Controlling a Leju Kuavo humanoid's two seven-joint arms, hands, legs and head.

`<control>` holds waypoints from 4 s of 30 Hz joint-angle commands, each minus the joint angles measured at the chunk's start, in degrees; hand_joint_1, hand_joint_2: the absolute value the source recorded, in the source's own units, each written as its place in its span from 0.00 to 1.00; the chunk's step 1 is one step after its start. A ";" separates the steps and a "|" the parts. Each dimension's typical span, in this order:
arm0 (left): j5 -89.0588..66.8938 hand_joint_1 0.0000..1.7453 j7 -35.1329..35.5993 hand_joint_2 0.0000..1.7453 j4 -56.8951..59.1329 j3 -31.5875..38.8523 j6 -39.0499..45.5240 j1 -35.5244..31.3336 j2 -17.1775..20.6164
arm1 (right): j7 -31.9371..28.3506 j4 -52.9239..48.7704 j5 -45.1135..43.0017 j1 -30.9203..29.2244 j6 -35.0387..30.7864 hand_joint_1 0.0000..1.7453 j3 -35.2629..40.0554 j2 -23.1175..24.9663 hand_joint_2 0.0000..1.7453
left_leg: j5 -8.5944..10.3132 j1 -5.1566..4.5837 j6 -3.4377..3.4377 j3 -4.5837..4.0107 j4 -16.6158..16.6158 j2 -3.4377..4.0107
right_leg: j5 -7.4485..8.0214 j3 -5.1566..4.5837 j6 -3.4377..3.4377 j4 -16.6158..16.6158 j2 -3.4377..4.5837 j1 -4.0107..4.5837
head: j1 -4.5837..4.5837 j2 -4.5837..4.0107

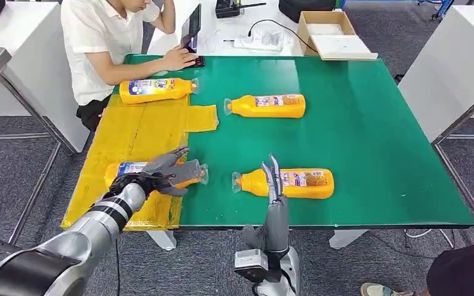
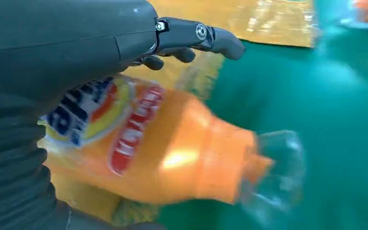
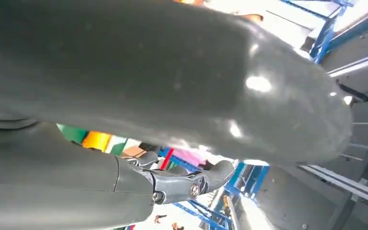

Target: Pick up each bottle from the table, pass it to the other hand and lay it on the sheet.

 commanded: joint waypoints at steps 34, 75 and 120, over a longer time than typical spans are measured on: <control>66.06 0.00 -12.25 1.00 -59.24 -1.33 13.26 35.82 2.54 | -1.82 3.11 24.03 0.57 -3.61 0.00 -21.22 -5.26 1.00 | -0.12 0.05 -0.10 -0.25 -0.07 0.22 | -0.06 -0.33 -0.06 -0.11 0.02 0.07 | 0.02 -0.02; 54.63 0.00 -17.51 1.00 -58.66 -9.89 20.21 34.98 0.04 | 11.03 55.44 36.20 -24.72 -2.03 0.00 -25.86 -11.38 1.00 | -0.06 -0.08 -0.05 -0.30 -0.03 0.22 | -0.06 -0.43 0.12 -0.05 0.03 -0.04 | -0.02 0.00; 57.94 0.00 -15.27 1.00 -60.09 -12.03 17.52 34.85 1.14 | 11.63 35.51 58.40 -18.20 -3.61 0.00 -38.49 -7.41 1.00 | -0.09 -0.09 -0.07 -0.26 -0.01 0.39 | -0.08 -0.38 0.11 -0.04 0.07 -0.05 | -0.02 0.00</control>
